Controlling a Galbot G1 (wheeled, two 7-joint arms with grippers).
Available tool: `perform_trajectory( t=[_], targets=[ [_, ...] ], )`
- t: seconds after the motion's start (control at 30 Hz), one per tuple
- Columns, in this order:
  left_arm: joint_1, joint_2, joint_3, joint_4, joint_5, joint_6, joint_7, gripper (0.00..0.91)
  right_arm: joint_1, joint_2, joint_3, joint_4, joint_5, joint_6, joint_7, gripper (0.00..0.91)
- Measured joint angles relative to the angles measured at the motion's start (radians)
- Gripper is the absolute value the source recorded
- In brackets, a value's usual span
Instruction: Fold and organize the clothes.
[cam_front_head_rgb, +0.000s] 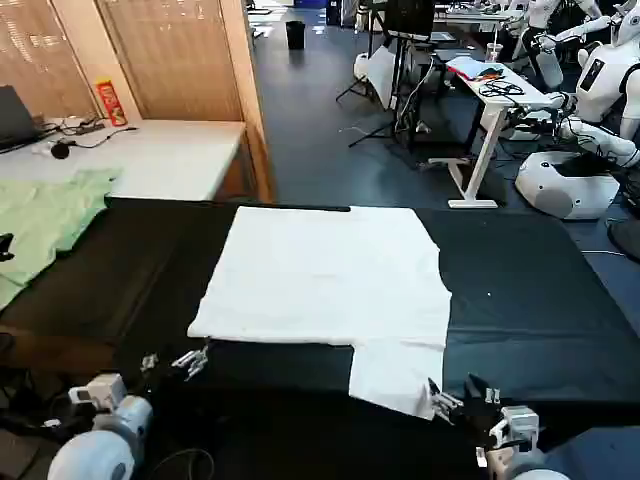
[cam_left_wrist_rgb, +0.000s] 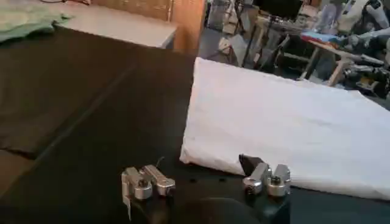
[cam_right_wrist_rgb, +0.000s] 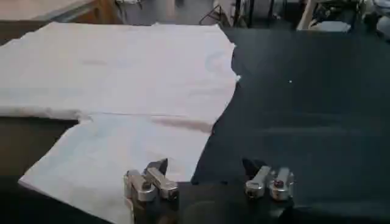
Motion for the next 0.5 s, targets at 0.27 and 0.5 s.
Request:
perform_trajectory(
  t=[0.27,0.5],
  targets=[
    [-0.042,-0.002,0.021,0.038,0.037,0.006,0.01,0.722,0.006,0.017,-0.024,-0.014,-0.03,0.002,0.003,0.829],
    [-0.072,-0.003,0.029,0.083,0.032,-0.001,0.002,0.0,0.008,0.028,-0.04,-0.029,-0.037,0.003,0.016,0.517]
  ],
)
